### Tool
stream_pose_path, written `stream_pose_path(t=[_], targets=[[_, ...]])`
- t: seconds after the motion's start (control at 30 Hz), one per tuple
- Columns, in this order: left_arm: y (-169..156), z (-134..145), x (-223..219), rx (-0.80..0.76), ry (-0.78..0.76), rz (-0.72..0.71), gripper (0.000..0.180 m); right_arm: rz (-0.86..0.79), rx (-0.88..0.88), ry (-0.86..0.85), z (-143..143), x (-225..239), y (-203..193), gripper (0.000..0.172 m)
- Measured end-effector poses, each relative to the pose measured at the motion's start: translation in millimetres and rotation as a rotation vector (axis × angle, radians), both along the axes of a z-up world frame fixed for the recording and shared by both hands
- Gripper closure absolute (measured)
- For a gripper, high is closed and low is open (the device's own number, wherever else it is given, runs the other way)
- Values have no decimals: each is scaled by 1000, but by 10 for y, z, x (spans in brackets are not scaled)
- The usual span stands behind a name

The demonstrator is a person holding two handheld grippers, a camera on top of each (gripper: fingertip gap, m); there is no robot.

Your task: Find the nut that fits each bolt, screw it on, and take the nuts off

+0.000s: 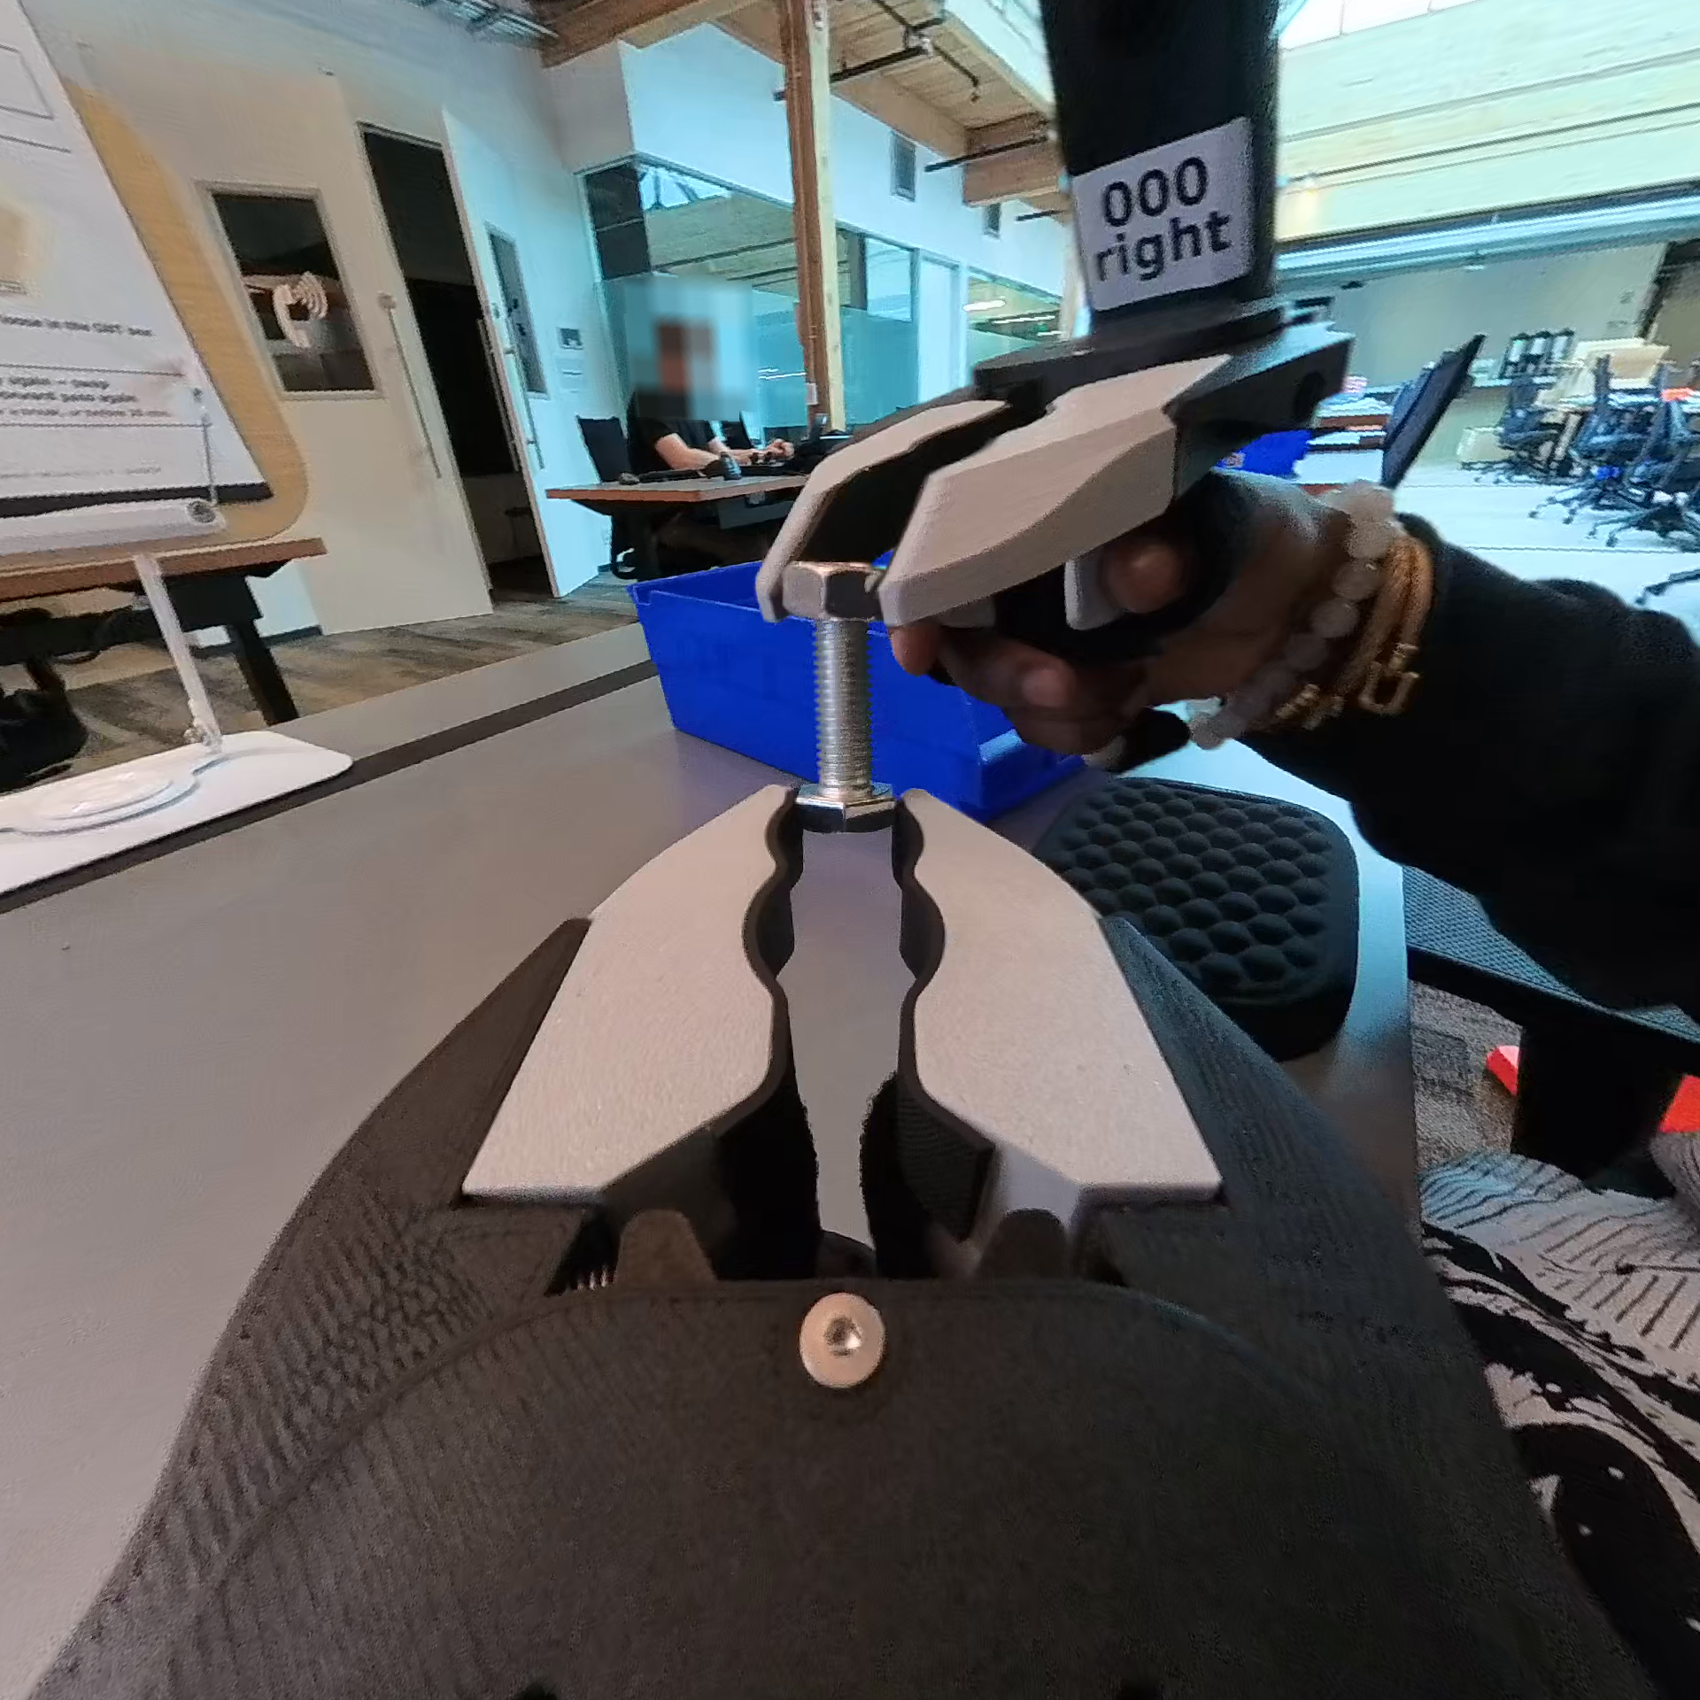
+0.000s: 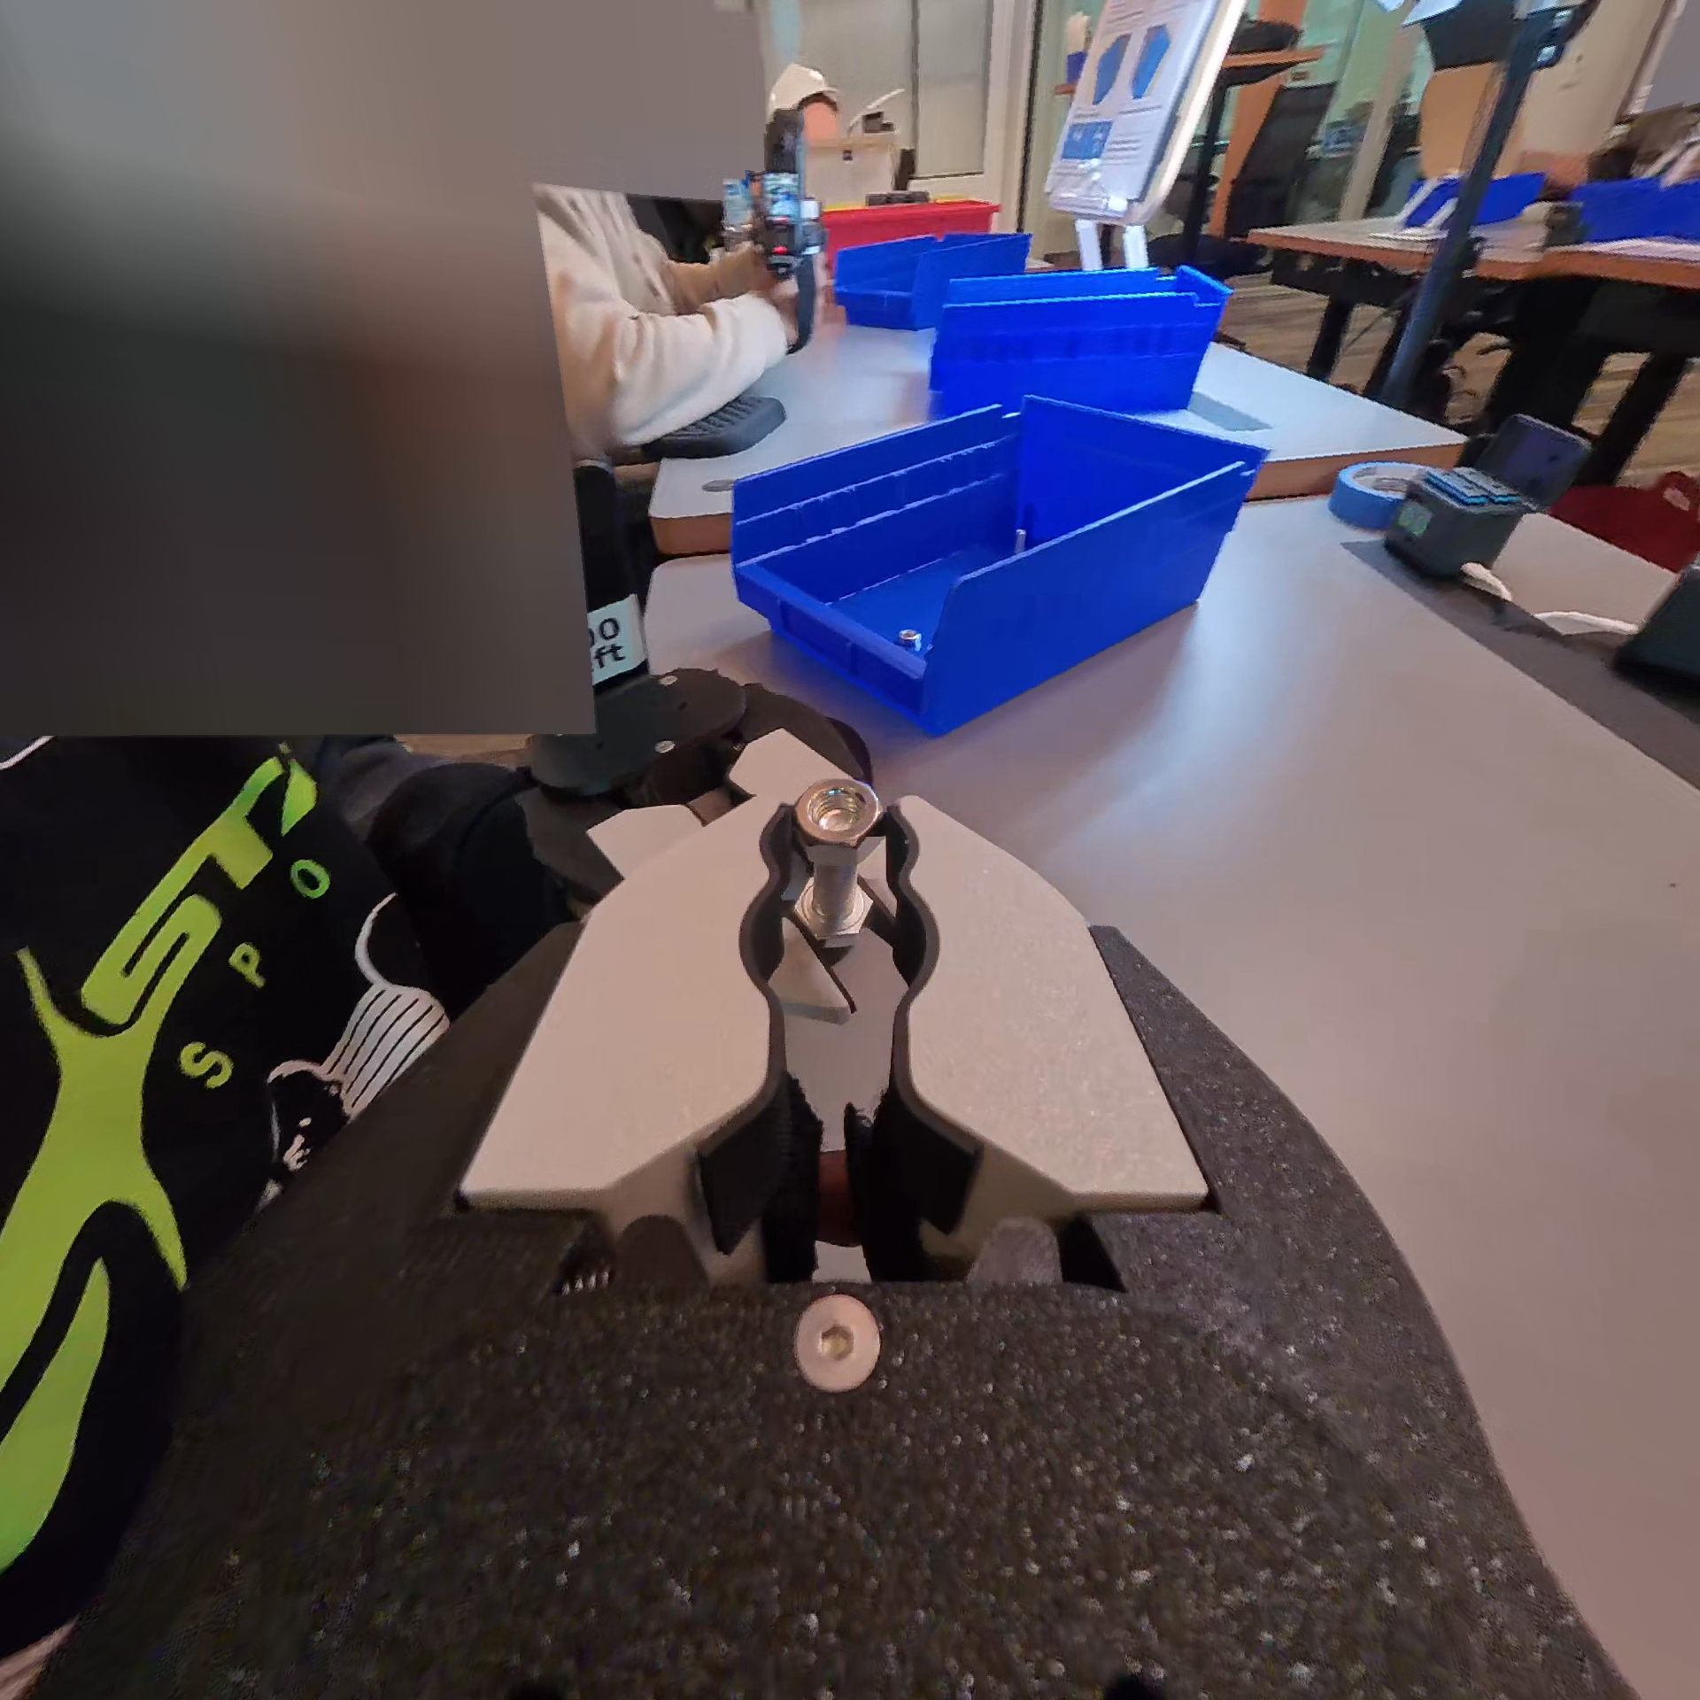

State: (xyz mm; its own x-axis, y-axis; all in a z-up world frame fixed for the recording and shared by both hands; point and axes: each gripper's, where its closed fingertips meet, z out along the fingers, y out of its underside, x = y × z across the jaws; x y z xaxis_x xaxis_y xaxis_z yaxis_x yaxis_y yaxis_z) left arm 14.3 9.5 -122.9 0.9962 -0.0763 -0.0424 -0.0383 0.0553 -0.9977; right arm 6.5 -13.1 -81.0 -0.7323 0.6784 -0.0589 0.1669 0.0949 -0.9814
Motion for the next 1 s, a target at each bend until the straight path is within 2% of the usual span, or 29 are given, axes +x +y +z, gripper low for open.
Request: stream_pose_path(t=[0.27,0.43,0.8,0.9,1.0], targets=[[13,-15,-163,-9,22,181,162,-219,-39,-25,-16,-136,34,153],[14,-15,-190,-3,8,203,162,-322,-28,-29,-17,-173,44,152],[1,0,-193,21,-63,164,162,-296,-53,-10,12,-166,18,143],[-2,3,-191,23,-67,160,162,-270,-91,18,38,-149,-14,126],[2,-4,-200,19,-77,158,162,-252,-167,62,63,-128,-33,120]])
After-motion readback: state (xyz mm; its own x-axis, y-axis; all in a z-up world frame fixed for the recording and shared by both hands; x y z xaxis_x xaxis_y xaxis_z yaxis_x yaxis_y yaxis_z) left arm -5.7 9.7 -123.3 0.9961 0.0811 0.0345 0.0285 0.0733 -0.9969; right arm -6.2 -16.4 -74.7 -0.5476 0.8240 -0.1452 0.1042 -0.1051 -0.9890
